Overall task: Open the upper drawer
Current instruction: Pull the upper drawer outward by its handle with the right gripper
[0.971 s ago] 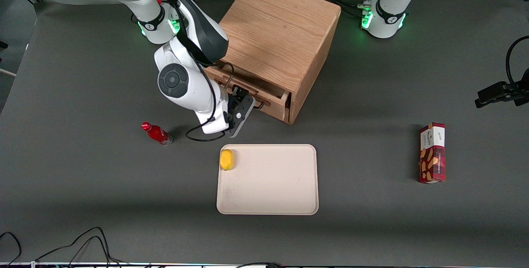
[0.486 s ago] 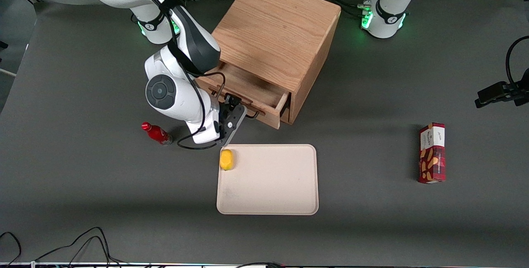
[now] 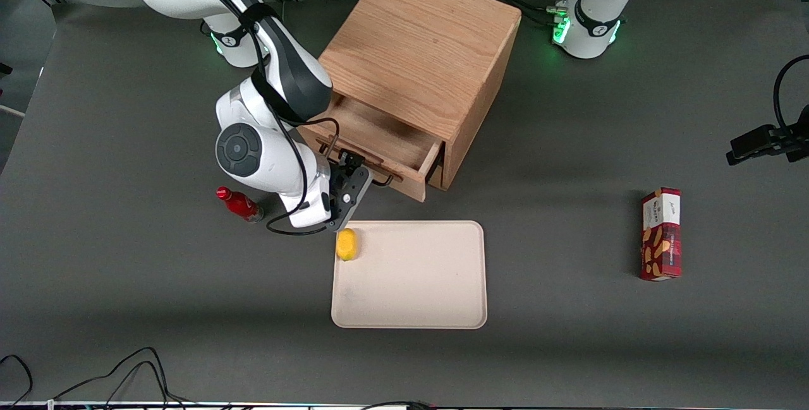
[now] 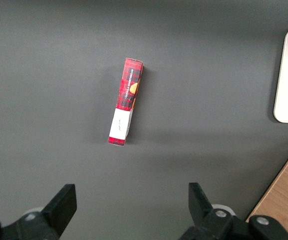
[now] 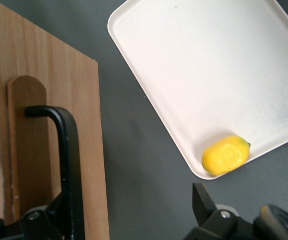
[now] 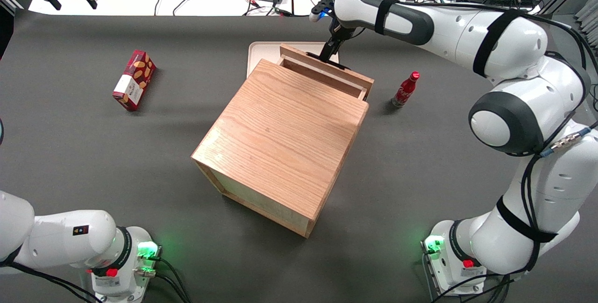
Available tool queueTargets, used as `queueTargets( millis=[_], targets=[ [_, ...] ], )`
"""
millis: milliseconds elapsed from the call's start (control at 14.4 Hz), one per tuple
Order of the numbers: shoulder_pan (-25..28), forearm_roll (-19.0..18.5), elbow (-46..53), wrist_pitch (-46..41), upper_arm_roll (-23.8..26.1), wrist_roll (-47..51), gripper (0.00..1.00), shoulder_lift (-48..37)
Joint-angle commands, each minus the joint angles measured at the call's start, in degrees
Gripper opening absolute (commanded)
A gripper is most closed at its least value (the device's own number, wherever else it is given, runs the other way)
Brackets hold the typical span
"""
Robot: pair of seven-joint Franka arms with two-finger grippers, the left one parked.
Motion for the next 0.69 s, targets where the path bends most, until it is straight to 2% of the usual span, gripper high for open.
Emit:
queueTargets(
  millis=[0,624],
  targets=[
    [-0.5,-0.6,4.8,-2.2,0.0,-2.3,1.00,3.0],
    [-1.7,-1.9,5.4,-2.6,0.0,-4.9,1.00,3.6]
  ],
)
